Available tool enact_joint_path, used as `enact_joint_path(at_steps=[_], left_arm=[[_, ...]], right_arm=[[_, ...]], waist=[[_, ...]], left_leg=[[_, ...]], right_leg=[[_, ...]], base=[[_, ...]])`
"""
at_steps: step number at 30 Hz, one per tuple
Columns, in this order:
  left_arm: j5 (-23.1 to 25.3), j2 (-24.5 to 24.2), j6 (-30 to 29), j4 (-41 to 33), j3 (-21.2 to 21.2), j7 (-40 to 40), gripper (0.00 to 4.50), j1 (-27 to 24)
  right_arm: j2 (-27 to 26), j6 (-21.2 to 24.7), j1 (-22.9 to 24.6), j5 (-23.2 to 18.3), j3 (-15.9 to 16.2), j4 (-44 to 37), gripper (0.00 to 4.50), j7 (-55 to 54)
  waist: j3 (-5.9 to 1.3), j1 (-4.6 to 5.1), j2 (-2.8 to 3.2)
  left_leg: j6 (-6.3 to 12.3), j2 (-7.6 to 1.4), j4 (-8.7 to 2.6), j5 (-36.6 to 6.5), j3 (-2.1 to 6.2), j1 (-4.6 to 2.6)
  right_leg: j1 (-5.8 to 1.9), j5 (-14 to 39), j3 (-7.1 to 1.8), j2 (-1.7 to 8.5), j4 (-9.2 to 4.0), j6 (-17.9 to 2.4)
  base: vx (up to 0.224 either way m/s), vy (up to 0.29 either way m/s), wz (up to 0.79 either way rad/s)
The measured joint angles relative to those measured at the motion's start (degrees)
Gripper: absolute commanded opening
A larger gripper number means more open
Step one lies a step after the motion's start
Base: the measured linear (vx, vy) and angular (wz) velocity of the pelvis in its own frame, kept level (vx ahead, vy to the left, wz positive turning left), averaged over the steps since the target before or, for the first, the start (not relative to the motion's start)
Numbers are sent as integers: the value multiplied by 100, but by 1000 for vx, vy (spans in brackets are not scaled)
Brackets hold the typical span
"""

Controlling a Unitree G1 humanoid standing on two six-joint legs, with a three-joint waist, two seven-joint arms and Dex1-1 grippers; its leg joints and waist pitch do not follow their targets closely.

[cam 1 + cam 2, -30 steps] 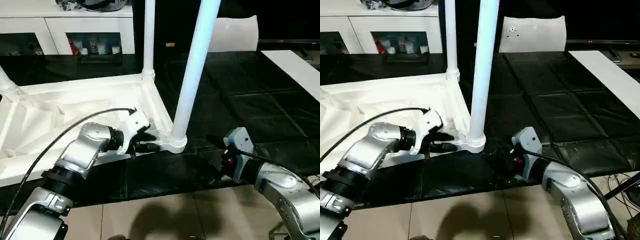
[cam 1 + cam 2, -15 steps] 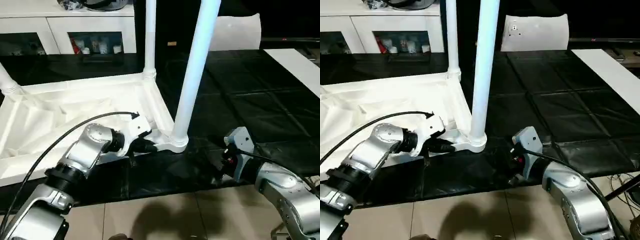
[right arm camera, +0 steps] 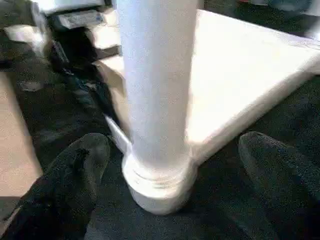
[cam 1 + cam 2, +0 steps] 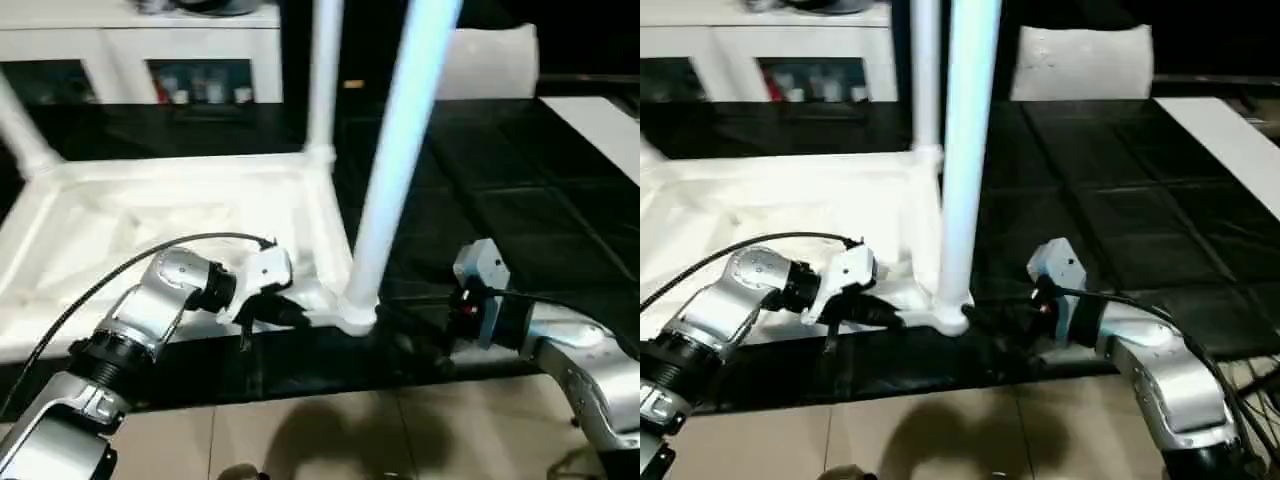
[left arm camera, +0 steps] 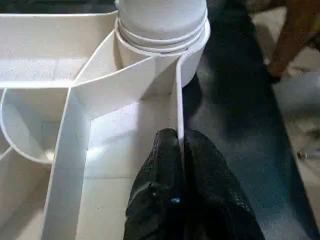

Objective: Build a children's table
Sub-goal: Rotate leg to tighten

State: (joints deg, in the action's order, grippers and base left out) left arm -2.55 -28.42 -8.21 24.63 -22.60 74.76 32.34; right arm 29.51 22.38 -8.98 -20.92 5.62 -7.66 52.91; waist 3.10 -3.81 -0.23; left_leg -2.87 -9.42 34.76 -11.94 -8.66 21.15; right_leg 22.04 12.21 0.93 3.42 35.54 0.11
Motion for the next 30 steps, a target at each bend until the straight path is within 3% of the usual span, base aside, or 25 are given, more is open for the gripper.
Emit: enact_joint_path(at_steps=[6, 10, 14, 25, 30], left_arm=[[52, -47, 404, 32, -155, 304, 0, 18], [79, -36, 554, 32, -273, 500, 0, 66], [114, -37, 589, 32, -325, 632, 0, 123], [173, -13, 861, 163, -371, 734, 0, 169], [172, 46, 790, 216, -358, 719, 0, 194]], right_arm=[[47, -76, -558, -79, 363, 655, 384, 950], [44, -178, -750, -90, 593, 954, 340, 1360], [47, -279, -902, -31, 826, 1252, 302, 1706], [51, -448, -1155, 94, 959, 1716, 216, 2124], [41, -471, -1157, 98, 955, 1743, 202, 2125]], waist=[[12, -33, -26], [14, -127, -36], [19, -145, -47], [21, -157, -55], [20, -161, -53]], left_leg=[[12, -4, 14, 8, -21, -3], [15, -18, 16, 11, -40, -3], [16, -22, 16, 12, -52, -3], [29, -45, 18, 26, -90, -8], [25, -45, 19, 25, -96, -8]], right_leg=[[-2, -3, -2, 11, 17, -4], [-1, -3, -2, 12, 21, -4], [0, -3, -2, 13, 22, -4], [2, -3, -2, 15, 32, -4], [2, -3, -2, 20, 35, -4]], base=[[0, 0, 0], [0, 0, 0], [0, 0, 0], [0, 0, 0], [0, 0, 0]])
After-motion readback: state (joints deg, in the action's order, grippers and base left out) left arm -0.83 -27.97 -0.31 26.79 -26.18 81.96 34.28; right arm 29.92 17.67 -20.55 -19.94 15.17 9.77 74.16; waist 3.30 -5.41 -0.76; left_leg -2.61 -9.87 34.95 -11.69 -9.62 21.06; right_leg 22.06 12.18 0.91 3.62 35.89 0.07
